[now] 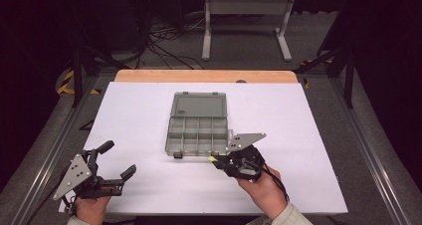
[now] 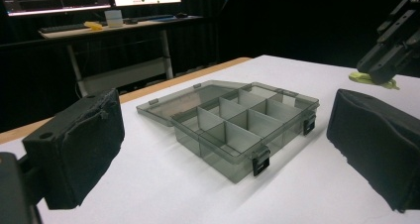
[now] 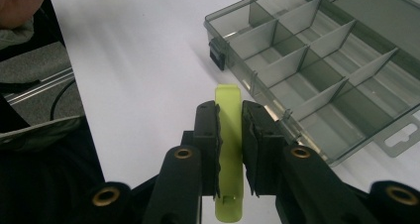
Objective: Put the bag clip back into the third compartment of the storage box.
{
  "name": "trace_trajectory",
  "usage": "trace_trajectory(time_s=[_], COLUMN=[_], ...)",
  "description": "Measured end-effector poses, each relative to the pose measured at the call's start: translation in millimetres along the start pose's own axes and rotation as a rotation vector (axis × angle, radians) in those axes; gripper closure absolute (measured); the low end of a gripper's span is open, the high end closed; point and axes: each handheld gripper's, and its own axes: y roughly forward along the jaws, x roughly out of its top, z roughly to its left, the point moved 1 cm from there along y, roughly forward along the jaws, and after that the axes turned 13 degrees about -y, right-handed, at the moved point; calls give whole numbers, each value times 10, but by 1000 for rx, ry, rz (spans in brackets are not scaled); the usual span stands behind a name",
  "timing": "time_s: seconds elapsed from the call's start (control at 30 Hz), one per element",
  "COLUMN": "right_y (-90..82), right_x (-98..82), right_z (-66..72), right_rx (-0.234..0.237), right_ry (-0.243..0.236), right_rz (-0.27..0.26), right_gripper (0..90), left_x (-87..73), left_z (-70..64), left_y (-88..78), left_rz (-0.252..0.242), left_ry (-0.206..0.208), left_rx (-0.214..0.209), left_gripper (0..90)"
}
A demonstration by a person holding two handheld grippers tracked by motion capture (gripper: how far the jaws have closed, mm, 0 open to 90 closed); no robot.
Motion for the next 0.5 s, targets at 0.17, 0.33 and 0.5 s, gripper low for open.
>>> trace_trajectory(time_s=[0.17, 0.33, 0.5], right_y=[-3, 21, 49], right_x=[91, 185, 288], right_z=[-89, -185, -285], right_rx=[-17, -26, -43], right_ry=[3, -2, -15], right_rz=[-10, -18, -23], right_gripper=[779, 780, 780], left_x=[1, 1, -1], left_z=[0, 4, 4], left_y=[-1, -2, 0], left_rz=[2, 0, 2], left_ry=[1, 2, 1], left_rx=[0, 0, 0], left_gripper=[20, 20, 20])
